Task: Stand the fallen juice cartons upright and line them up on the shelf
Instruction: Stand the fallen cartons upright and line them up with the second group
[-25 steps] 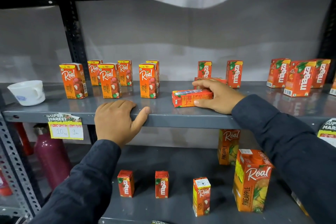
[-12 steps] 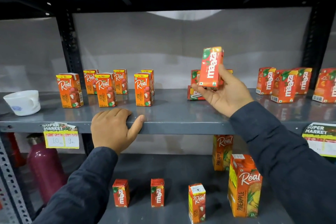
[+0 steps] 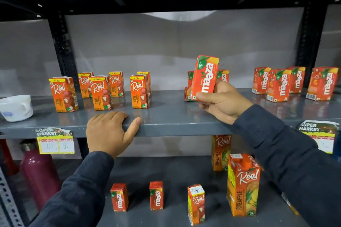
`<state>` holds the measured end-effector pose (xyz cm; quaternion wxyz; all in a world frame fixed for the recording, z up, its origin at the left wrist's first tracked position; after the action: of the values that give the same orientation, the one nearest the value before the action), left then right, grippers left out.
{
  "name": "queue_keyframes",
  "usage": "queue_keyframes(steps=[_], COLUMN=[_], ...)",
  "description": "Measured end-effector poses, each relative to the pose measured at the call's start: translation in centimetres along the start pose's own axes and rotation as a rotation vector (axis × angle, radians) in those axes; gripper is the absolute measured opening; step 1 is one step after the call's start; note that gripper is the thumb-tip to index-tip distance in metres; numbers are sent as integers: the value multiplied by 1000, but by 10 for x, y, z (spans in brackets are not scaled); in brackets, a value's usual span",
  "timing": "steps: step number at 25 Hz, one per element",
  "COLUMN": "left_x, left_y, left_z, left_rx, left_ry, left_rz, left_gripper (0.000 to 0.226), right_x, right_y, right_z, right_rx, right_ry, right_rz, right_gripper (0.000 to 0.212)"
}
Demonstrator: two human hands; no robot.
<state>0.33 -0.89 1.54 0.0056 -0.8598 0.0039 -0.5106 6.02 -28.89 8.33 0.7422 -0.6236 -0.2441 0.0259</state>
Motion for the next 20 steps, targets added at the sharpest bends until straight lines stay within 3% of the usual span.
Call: queue_keyframes(steps=[7, 12, 20], left_x=[1, 2, 0], left_y=[0, 2, 4], left_z=[-2, -1, 2], left_rx=[-4, 5, 33], left_ry=[-12, 1, 12], left_rz=[4, -2, 3], left_gripper=[71, 69, 67], right_x=[9, 17, 40], right_y=[-12, -13, 1], right_z=[-47, -125, -164], right_rx=[-189, -600, -850], right_ry=[145, 348, 259], right_rz=[-32, -19, 115], right_gripper=[41, 47, 41])
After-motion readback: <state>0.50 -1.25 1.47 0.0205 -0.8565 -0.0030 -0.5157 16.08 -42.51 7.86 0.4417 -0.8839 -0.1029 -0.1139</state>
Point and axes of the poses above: each hand's wrist, its own x-axis towards the middle knuckle, its own z-axis out of the palm, y = z × x, the point moved 2 cm from there along x, towards the middle knuckle, and after that the axes turned 3 degrees about z, right-handed, at the moved point
